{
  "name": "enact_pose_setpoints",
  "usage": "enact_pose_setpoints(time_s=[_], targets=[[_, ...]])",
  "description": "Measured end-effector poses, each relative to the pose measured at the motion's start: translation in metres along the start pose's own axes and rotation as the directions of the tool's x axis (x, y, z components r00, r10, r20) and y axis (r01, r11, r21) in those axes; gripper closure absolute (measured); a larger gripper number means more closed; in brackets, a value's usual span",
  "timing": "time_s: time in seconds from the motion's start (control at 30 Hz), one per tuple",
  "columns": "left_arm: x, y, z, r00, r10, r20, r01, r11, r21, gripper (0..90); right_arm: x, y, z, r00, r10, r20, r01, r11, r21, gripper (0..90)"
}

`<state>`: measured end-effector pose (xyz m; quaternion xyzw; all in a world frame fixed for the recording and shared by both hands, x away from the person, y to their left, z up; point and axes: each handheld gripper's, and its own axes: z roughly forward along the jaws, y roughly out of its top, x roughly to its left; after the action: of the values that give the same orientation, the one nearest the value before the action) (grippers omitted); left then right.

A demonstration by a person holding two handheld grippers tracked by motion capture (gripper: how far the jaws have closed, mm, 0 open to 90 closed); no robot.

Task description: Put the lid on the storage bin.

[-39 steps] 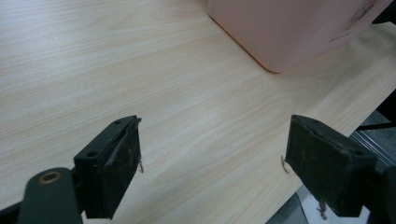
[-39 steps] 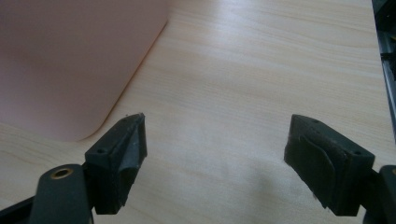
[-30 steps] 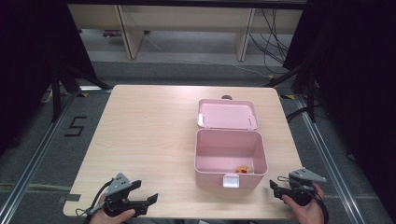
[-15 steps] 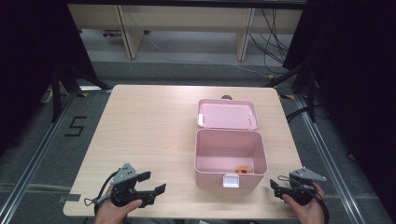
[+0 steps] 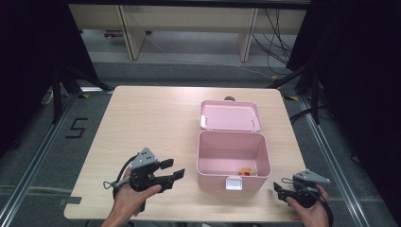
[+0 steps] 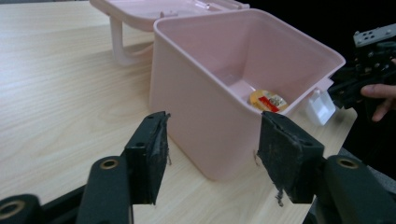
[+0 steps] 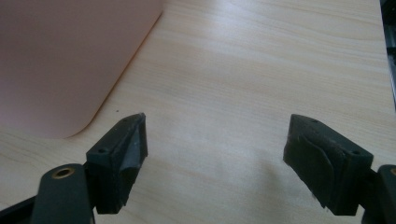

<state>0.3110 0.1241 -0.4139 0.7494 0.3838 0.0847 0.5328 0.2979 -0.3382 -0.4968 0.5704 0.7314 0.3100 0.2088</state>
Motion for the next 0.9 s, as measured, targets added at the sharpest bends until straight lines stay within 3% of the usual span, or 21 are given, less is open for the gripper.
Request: enact_pose_setpoints(time_s=[0.03, 0.1, 0.23, 0.27, 0.33, 0.37, 0.4, 0.43, 0.57, 0.83, 0.9], targets=[[0.001, 0.005, 0.003, 1.0000, -0.003, 0.005, 0.003, 1.0000, 0.007, 45.8, 0.000, 0.000, 0.001, 1.0000, 0.004, -0.001, -0.004, 1.000, -0.006, 22.1], [0.001, 0.007, 0.004, 0.9999, -0.007, 0.009, 0.007, 1.0000, 0.007, 48.7, -0.003, 0.001, 0.001, 0.9994, -0.036, -0.004, 0.035, 0.999, -0.016, 22.2], [-0.001, 0.015, 0.015, 0.9992, -0.014, 0.036, 0.014, 0.9999, 0.007, 50.6, -0.001, 0.001, 0.001, 0.9999, -0.013, 0.003, 0.013, 1.000, -0.004, 22.3], [-0.001, 0.017, 0.017, 0.9990, -0.014, 0.042, 0.013, 0.9999, 0.006, 51.9, -0.003, 0.001, 0.002, 0.9988, -0.048, 0.008, 0.048, 0.999, -0.014, 22.3], [-0.001, 0.022, 0.021, 0.9992, -0.019, 0.037, 0.019, 0.9998, 0.003, 52.9, -0.003, 0.001, 0.001, 0.9990, -0.043, 0.004, 0.044, 0.999, -0.012, 22.3], [-0.001, 0.026, 0.026, 0.9989, -0.018, 0.043, 0.018, 0.9998, 0.003, 53.6, -0.001, 0.001, 0.001, 0.9999, -0.012, -0.004, 0.012, 1.000, -0.009, 22.4], [-0.001, 0.026, 0.026, 0.9989, -0.018, 0.043, 0.018, 0.9998, 0.003, 54.6, -0.001, 0.001, 0.001, 0.9999, -0.012, -0.004, 0.012, 1.000, -0.009, 22.4], [-0.001, 0.027, 0.028, 0.9991, -0.019, 0.038, 0.019, 0.9998, 0.005, 54.6, -0.004, 0.002, 0.000, 0.9987, -0.045, 0.025, 0.045, 0.999, -0.010, 22.4], [0.000, 0.033, 0.039, 0.9981, -0.027, 0.056, 0.027, 0.9996, 0.007, 57.0, -0.004, 0.002, 0.001, 0.9988, -0.048, 0.005, 0.048, 0.999, -0.013, 22.5], [0.004, 0.035, 0.052, 0.9985, -0.039, 0.038, 0.038, 0.9986, 0.038, 59.7, -0.004, 0.002, 0.000, 0.9991, -0.042, 0.008, 0.042, 0.999, -0.007, 22.7], [0.006, 0.034, 0.056, 0.9992, -0.020, 0.033, 0.019, 0.9991, 0.039, 60.6, -0.004, 0.002, 0.000, 0.9990, -0.044, 0.011, 0.044, 0.999, -0.008, 22.7]])
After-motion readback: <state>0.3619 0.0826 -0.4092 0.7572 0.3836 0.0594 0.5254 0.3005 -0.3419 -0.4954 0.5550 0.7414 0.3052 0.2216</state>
